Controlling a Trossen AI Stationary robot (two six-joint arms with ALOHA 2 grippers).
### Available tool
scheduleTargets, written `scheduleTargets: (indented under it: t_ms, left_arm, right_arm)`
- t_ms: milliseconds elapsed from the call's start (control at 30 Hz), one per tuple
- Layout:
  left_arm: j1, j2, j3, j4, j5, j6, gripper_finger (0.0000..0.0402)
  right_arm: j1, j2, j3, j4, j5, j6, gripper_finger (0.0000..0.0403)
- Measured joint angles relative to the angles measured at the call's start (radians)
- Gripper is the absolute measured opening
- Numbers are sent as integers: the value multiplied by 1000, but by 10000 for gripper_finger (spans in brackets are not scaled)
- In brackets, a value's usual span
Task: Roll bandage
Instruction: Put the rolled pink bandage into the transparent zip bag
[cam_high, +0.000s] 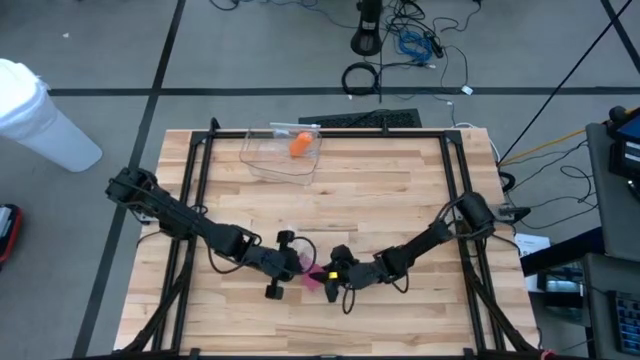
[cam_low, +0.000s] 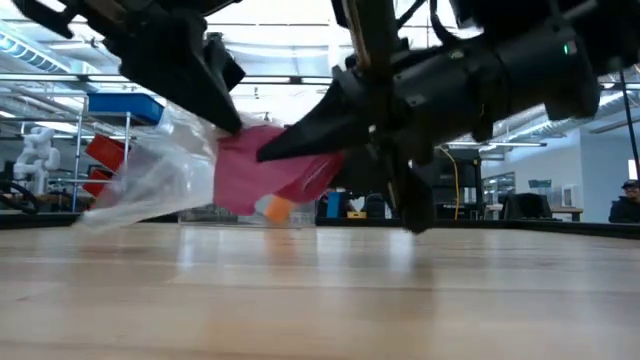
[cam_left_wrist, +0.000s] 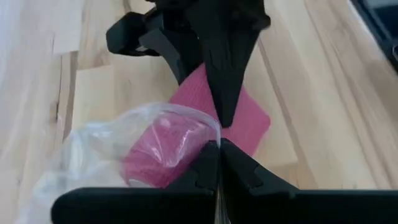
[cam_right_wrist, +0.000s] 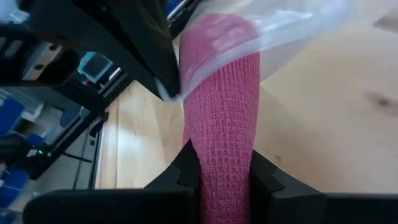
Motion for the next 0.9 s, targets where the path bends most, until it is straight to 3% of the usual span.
scheduleTargets:
  t_ms: [367, 500, 733, 900]
  left_arm:
    - [-56, -1, 1, -111, -52, 38, 10]
    - [-67, 0, 34, -141, -146, 57, 10]
    - [-108, 0, 116, -220, -165, 99, 10]
    - [-120, 0, 118, -219, -190, 105, 10]
  right_arm:
    - [6, 104, 0, 360, 129, -37, 54]
    - [12, 105, 0, 369, 150, -37, 54]
    - [69, 105, 1, 363, 379, -38, 54]
    - [86, 105, 2, 381, 419, -52, 54]
